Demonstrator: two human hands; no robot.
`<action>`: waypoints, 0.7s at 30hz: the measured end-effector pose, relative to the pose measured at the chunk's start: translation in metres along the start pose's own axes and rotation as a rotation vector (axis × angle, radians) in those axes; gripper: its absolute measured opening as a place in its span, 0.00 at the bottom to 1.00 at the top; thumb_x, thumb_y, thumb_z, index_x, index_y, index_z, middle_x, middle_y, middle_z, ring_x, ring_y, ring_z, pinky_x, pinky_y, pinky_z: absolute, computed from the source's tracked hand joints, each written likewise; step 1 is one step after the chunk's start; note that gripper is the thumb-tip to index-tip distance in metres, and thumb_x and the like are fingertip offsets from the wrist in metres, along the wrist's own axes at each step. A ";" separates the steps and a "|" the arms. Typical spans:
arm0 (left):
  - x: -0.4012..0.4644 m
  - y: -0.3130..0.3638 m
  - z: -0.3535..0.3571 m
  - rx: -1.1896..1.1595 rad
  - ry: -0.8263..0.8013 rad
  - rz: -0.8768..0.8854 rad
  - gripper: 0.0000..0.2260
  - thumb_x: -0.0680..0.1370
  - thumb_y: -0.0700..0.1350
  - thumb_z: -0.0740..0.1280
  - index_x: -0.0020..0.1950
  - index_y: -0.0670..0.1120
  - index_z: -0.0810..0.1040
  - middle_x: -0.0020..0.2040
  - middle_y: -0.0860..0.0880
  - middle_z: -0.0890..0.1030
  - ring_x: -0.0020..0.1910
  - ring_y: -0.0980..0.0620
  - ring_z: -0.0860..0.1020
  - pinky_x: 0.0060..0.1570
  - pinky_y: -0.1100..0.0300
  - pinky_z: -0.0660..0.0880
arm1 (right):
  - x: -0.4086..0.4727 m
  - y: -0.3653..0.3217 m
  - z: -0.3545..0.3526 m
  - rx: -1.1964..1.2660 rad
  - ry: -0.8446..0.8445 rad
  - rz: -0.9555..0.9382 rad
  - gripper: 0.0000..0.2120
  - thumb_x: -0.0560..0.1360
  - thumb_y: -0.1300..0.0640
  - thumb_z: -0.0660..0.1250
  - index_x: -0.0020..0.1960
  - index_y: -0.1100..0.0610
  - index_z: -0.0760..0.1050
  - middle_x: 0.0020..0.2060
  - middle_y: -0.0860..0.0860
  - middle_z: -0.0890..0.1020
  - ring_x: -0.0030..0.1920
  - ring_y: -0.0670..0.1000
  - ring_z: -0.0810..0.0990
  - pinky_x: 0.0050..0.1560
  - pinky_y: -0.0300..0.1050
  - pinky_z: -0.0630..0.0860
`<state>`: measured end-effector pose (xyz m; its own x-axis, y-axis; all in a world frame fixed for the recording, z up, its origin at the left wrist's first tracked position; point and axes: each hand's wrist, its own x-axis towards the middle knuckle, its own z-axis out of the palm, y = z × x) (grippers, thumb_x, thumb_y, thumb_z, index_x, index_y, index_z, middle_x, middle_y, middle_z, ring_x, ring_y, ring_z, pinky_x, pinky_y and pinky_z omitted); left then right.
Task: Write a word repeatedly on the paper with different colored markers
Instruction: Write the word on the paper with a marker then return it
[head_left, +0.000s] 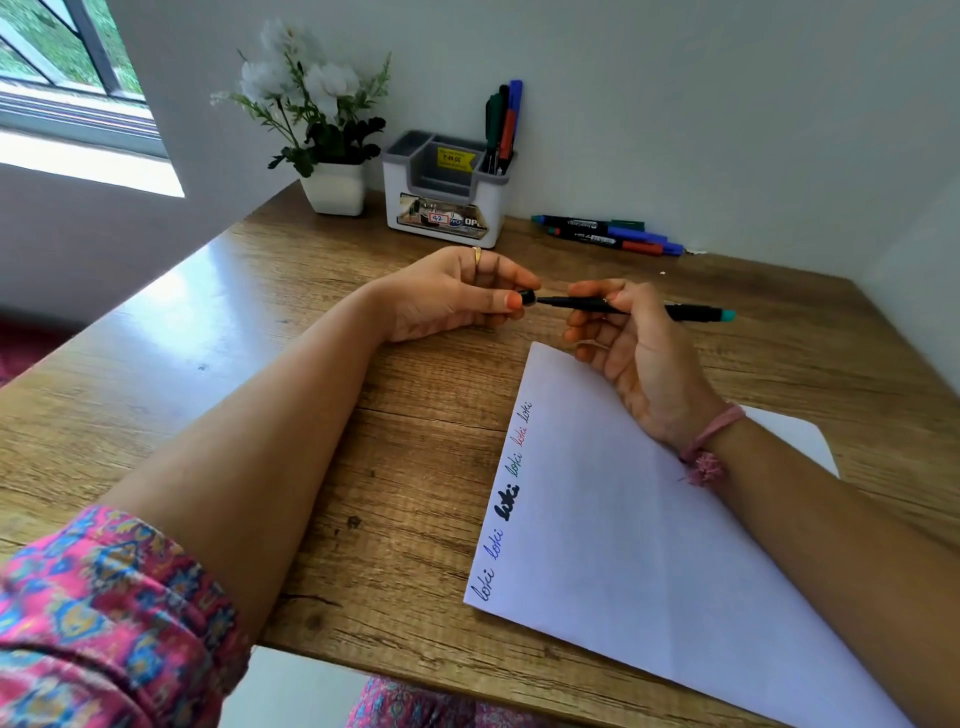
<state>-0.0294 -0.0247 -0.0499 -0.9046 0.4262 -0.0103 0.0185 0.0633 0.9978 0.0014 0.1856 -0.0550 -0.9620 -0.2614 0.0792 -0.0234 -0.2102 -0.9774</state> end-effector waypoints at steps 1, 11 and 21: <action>0.000 0.000 0.000 -0.004 -0.005 0.001 0.11 0.75 0.32 0.65 0.54 0.44 0.78 0.45 0.50 0.82 0.45 0.56 0.81 0.45 0.65 0.78 | -0.001 -0.001 0.001 -0.012 0.011 0.006 0.13 0.80 0.59 0.52 0.48 0.57 0.76 0.36 0.53 0.80 0.38 0.48 0.80 0.40 0.41 0.76; 0.002 0.002 0.004 -0.086 0.027 0.068 0.11 0.68 0.33 0.70 0.48 0.42 0.77 0.43 0.48 0.84 0.45 0.52 0.83 0.45 0.62 0.79 | -0.005 0.001 0.003 -0.209 -0.007 -0.074 0.08 0.74 0.57 0.68 0.52 0.59 0.75 0.46 0.56 0.85 0.46 0.54 0.85 0.42 0.42 0.80; 0.007 0.001 0.010 0.066 0.157 0.153 0.10 0.67 0.32 0.72 0.45 0.43 0.79 0.42 0.48 0.84 0.45 0.51 0.83 0.49 0.60 0.80 | -0.003 -0.001 0.001 -0.149 0.056 -0.088 0.09 0.72 0.61 0.71 0.52 0.61 0.80 0.43 0.58 0.85 0.44 0.56 0.85 0.44 0.44 0.81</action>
<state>-0.0319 -0.0129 -0.0493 -0.9441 0.2904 0.1559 0.1834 0.0699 0.9805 0.0051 0.1855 -0.0543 -0.9680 -0.1942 0.1591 -0.1446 -0.0867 -0.9857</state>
